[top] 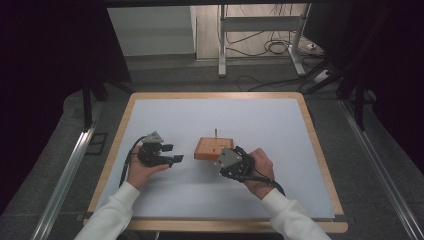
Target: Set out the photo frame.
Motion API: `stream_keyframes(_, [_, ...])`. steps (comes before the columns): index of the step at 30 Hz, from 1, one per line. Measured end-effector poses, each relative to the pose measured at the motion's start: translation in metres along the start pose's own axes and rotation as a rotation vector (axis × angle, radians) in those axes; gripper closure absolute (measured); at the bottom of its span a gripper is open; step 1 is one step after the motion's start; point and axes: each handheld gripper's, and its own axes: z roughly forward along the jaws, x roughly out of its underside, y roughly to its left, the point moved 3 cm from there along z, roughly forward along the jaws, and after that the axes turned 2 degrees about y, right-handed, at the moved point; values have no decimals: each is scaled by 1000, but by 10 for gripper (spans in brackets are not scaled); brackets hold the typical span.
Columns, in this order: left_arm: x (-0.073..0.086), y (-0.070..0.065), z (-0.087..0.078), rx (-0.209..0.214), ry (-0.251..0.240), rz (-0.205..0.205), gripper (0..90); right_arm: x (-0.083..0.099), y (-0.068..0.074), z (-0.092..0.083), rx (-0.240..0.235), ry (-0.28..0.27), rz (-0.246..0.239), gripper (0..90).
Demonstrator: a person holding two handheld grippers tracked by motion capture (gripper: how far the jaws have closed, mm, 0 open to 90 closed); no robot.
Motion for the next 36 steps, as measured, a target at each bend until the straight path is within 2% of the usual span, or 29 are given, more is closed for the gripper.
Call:
stream_keyframes(8, [1,1,0,-4,3,1,304,-17,-22,5,-35,7,1,618])
stream_keyframes(12, [1,1,0,-5,4,1,304,-26,-28,7,-20,20,-33,661])
stream_keyframes(16, [2,1,0,-6,5,2,304,-31,-37,10,-44,23,-15,670])
stream_keyframes(19, [1,1,1,-5,1,-3,304,-35,-43,10,-35,33,-32,690])
stream_keyframes(21, [1,1,1,-5,1,-1,304,-36,-48,11,-44,32,-26,691])
stream_keyframes(25, [1,3,-2,-8,0,-2,304,-36,-53,11,-53,36,-15,693])
stream_keyframes(26, [1,3,-2,-6,-9,-14,303,-36,-53,11,-54,33,-12,693])
stream_keyframes(29, [2,3,-2,-7,-2,-6,303,-36,-53,10,-60,34,-14,693])
stream_keyframes(36, [2,2,-1,-3,-5,-10,303,-37,-52,2,-102,28,-19,695])
